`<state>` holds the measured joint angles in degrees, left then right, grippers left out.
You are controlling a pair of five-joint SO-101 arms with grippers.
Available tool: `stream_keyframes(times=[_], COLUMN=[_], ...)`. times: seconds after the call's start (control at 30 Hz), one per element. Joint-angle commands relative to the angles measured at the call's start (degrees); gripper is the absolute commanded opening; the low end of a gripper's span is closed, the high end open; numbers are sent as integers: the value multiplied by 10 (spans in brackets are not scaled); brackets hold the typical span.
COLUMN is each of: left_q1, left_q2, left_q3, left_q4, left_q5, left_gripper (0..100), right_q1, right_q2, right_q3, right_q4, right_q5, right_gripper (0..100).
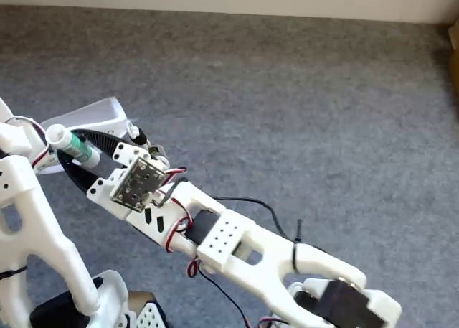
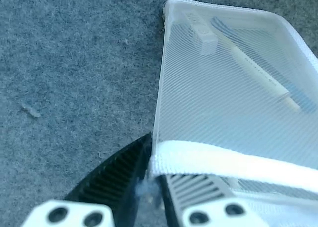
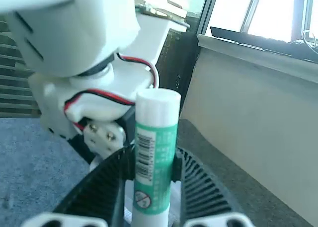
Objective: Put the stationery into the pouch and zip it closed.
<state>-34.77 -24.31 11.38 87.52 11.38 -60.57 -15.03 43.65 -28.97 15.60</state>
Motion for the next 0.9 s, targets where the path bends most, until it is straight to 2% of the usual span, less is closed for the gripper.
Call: stream_keyframes(times=[0.0,0.23,0.43,0.67,0.87], left_q1=[-3,-3,-3,-3,-4], left_q2=[0,0,0,0,2], left_q3=[0,0,0,0,0], left_q4=[-7,-7,-6,-7,-9], left_q5=[9,9,9,9,9], left_gripper=[7,7,7,7,7], right_q1=[20,45,59,79,76], right_q2=[27,96,180,244,245], right_q3=[-7,-11,-39,-44,-41], right_q4=[-55,-185,-239,-371,-368], right_q5=[-1,-1,-2,0,0], right_gripper=[9,9,9,9,33])
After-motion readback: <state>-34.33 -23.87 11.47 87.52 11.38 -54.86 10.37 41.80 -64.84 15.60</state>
